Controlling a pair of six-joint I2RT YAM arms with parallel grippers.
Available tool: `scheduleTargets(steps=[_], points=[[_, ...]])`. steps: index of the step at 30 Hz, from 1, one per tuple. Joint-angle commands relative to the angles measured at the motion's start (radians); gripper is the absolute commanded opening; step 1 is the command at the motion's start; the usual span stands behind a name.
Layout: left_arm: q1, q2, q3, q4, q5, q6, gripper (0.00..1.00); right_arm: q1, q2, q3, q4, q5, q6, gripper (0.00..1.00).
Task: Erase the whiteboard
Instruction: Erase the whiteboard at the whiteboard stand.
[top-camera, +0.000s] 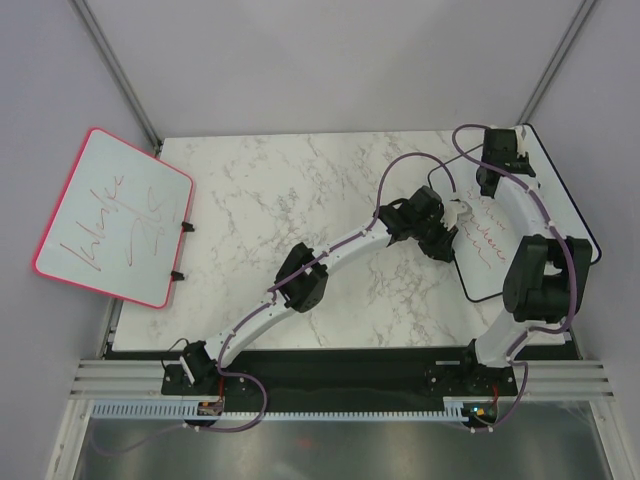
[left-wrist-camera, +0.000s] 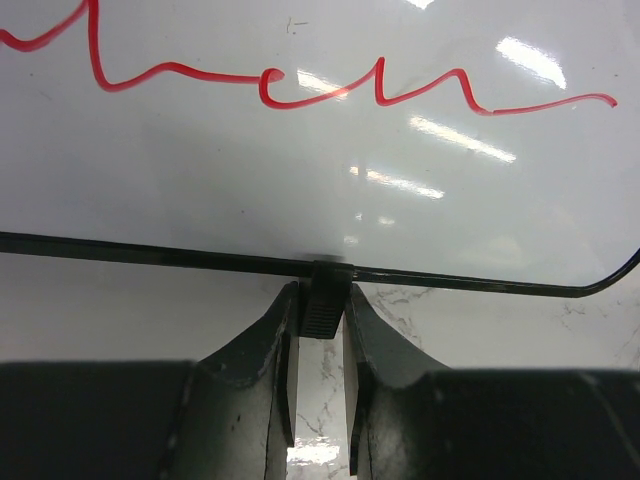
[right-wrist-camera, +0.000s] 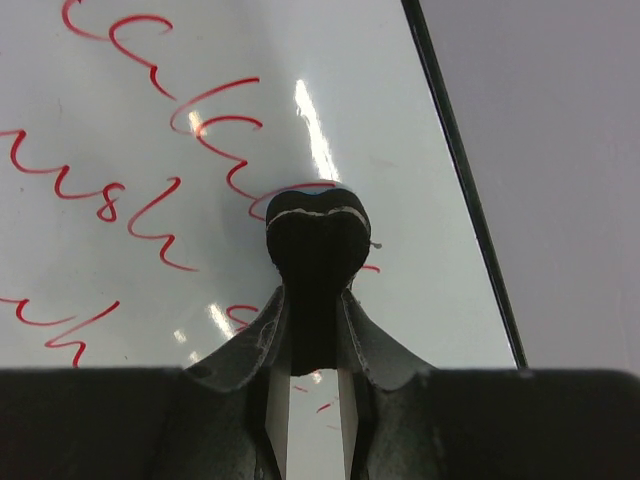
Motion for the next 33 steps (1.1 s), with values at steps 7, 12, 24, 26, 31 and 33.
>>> scheduleTargets(steps=[7,12,24,26,31,33], points=[[0.027,0.040,0.037,-0.027,-0.021,-0.053,0.02,0.035,-0.098,-0.174,-0.235,-0.009,0.196,0.00],[0.027,0.038,0.037,-0.026,-0.024,-0.053,0.02,0.035,-0.153,-0.148,-0.205,0.093,0.190,0.00],[0.027,0.038,0.038,-0.026,-0.020,-0.051,0.02,-0.028,-0.141,-0.085,-0.119,0.094,0.109,0.00],[0.027,0.038,0.038,-0.027,-0.021,-0.051,0.02,0.007,-0.122,-0.094,-0.094,0.030,0.101,0.00],[0.027,0.038,0.038,-0.026,-0.021,-0.050,0.02,0.032,-0.090,-0.051,-0.082,-0.141,0.150,0.00],[0.027,0.040,0.042,-0.026,-0.020,-0.051,0.02,0.044,-0.081,-0.044,-0.080,-0.150,0.153,0.00]])
